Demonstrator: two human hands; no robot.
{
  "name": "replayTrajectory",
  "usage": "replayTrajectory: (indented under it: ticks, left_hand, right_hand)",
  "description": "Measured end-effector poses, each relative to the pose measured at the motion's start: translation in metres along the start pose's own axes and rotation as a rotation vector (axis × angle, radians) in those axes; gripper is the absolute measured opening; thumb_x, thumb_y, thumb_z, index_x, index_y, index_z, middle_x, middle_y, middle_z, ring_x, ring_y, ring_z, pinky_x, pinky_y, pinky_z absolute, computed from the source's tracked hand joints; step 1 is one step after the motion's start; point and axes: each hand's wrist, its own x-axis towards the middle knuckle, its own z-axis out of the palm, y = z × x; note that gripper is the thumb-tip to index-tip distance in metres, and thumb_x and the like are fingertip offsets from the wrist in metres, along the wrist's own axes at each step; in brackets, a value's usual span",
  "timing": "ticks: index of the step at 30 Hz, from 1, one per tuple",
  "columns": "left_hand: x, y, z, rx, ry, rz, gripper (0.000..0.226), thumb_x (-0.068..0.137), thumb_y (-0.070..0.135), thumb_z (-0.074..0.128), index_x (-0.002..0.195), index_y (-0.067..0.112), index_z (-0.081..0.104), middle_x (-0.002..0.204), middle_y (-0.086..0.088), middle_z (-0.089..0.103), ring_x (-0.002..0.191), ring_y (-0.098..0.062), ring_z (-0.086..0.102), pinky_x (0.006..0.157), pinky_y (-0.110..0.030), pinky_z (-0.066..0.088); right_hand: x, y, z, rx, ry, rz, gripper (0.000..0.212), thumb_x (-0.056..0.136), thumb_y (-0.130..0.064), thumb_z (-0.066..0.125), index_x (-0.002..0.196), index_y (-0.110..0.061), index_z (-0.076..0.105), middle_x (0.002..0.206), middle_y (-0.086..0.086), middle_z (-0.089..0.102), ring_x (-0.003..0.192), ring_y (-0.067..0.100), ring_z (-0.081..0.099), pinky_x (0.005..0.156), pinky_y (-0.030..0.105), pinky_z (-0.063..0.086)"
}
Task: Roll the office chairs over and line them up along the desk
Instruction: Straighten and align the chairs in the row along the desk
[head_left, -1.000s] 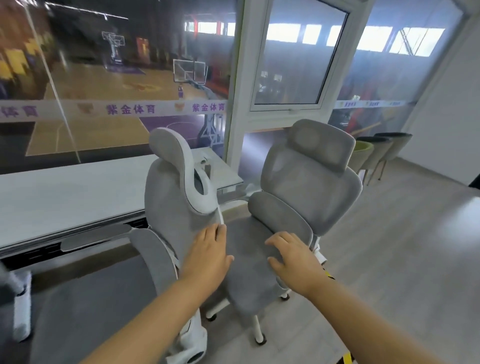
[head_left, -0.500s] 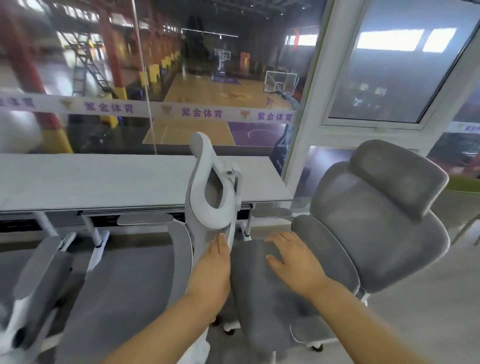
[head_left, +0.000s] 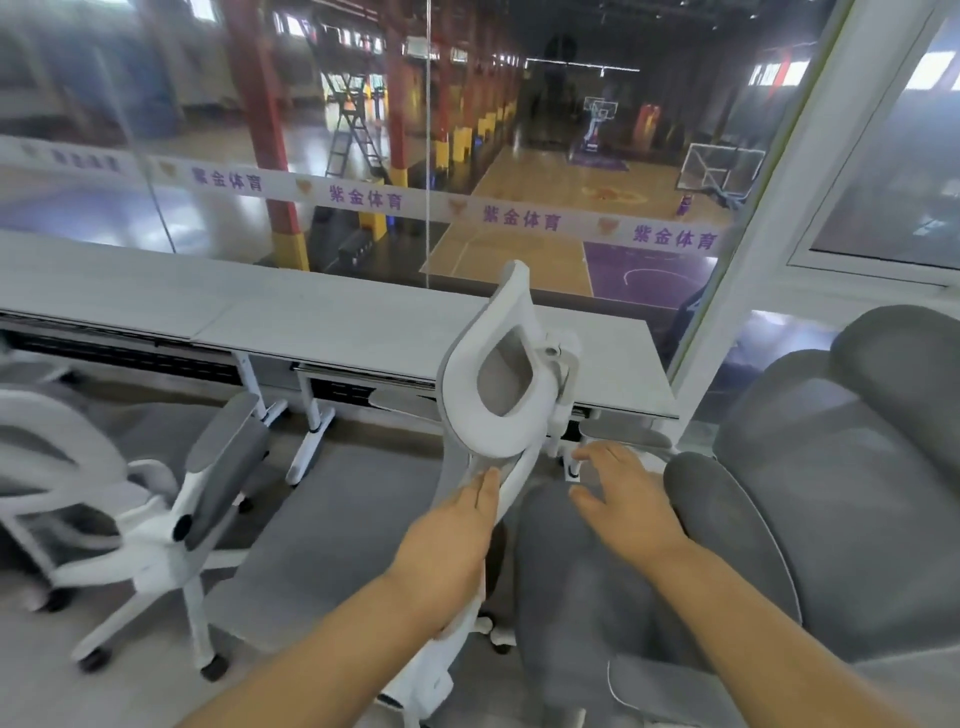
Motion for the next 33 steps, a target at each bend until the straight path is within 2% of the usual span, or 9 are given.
replayTrajectory:
  ticks: [3, 5, 10, 13, 18, 22, 26, 30, 33]
  left_hand:
    - [-0.012, -0.019, -0.001, 0.029, -0.013, 0.017, 0.081, 0.087, 0.003, 0.05, 0.148, 0.011, -0.004, 0.149, -0.009, 0.027, 0.119, -0.026, 0.046, 0.089, -0.033, 0.045]
    - [-0.022, -0.026, -0.006, 0.033, -0.009, 0.039, 0.079, 0.085, 0.001, 0.048, 0.148, 0.012, 0.001, 0.139, -0.01, 0.04, 0.11, -0.026, 0.05, 0.079, -0.031, 0.042]
    - [-0.053, -0.049, -0.013, -0.003, 0.001, 0.056, 0.077, 0.081, 0.0, 0.049, 0.147, 0.013, 0.011, 0.137, -0.006, 0.041, 0.111, -0.025, 0.05, 0.079, -0.032, 0.042]
    - [-0.069, -0.07, -0.014, -0.024, 0.006, 0.07, 0.077, 0.079, 0.001, 0.05, 0.146, 0.016, 0.014, 0.136, -0.004, 0.043, 0.112, -0.024, 0.05, 0.082, -0.035, 0.046]
    - [-0.096, -0.108, -0.018, -0.036, 0.045, 0.13, 0.077, 0.074, -0.006, 0.05, 0.141, 0.018, 0.022, 0.126, -0.001, 0.047, 0.103, -0.023, 0.051, 0.07, -0.031, 0.041]
    - [-0.113, -0.144, -0.026, -0.046, 0.093, 0.206, 0.077, 0.071, -0.008, 0.051, 0.139, 0.018, 0.024, 0.127, -0.002, 0.047, 0.106, -0.023, 0.05, 0.079, -0.036, 0.046]
    - [-0.126, -0.191, -0.023, -0.066, 0.17, 0.295, 0.079, 0.068, -0.008, 0.057, 0.136, 0.019, 0.028, 0.127, -0.001, 0.049, 0.109, -0.021, 0.051, 0.085, -0.03, 0.046]
    - [-0.139, -0.236, -0.022, 0.023, 0.251, 0.347, 0.084, 0.038, 0.007, 0.077, 0.116, 0.022, 0.049, 0.099, 0.009, 0.061, 0.083, -0.01, 0.061, 0.076, -0.019, 0.044]
    - [-0.145, -0.263, -0.026, 0.121, 0.309, 0.346, 0.074, 0.031, 0.008, 0.075, 0.103, 0.02, 0.057, 0.09, 0.006, 0.059, 0.078, -0.013, 0.059, 0.077, -0.025, 0.047]
  right_hand:
    - [0.002, -0.012, 0.006, 0.058, 0.007, 0.005, 0.045, 0.088, -0.016, 0.06, 0.131, -0.013, 0.047, 0.13, 0.003, 0.047, 0.122, 0.018, 0.042, 0.092, 0.019, 0.029]
    - [0.005, -0.022, 0.009, 0.104, 0.045, 0.024, 0.054, 0.088, -0.018, 0.06, 0.138, -0.013, 0.038, 0.134, 0.003, 0.043, 0.125, 0.02, 0.04, 0.099, 0.027, 0.033]
    - [0.014, -0.06, 0.011, 0.173, 0.218, 0.09, 0.067, 0.085, -0.024, 0.066, 0.14, -0.007, 0.032, 0.141, 0.01, 0.037, 0.129, 0.025, 0.036, 0.105, 0.047, 0.037]
    - [0.013, -0.084, 0.014, 0.123, 0.307, 0.125, 0.073, 0.087, -0.024, 0.064, 0.143, 0.0, 0.025, 0.147, 0.018, 0.03, 0.136, 0.031, 0.027, 0.114, 0.043, 0.024]
    - [0.008, -0.125, 0.03, 0.115, 0.374, 0.16, 0.067, 0.087, -0.019, 0.063, 0.141, 0.002, 0.028, 0.145, 0.021, 0.031, 0.134, 0.034, 0.028, 0.112, 0.044, 0.025]
    - [-0.003, -0.16, 0.045, 0.082, 0.394, 0.217, 0.068, 0.085, -0.014, 0.063, 0.14, 0.004, 0.027, 0.145, 0.023, 0.027, 0.134, 0.035, 0.024, 0.112, 0.045, 0.025]
    - [-0.011, -0.199, 0.061, 0.016, 0.368, 0.251, 0.073, 0.083, -0.013, 0.065, 0.142, 0.002, 0.025, 0.146, 0.022, 0.023, 0.135, 0.036, 0.021, 0.113, 0.046, 0.024]
    - [-0.025, -0.233, 0.077, -0.056, 0.351, 0.243, 0.074, 0.083, -0.01, 0.063, 0.144, 0.001, 0.022, 0.148, 0.023, 0.018, 0.137, 0.036, 0.016, 0.113, 0.044, 0.022]
    - [-0.036, -0.253, 0.09, -0.099, 0.348, 0.178, 0.077, 0.08, -0.008, 0.065, 0.144, 0.0, 0.023, 0.147, 0.022, 0.021, 0.137, 0.034, 0.019, 0.113, 0.041, 0.022]
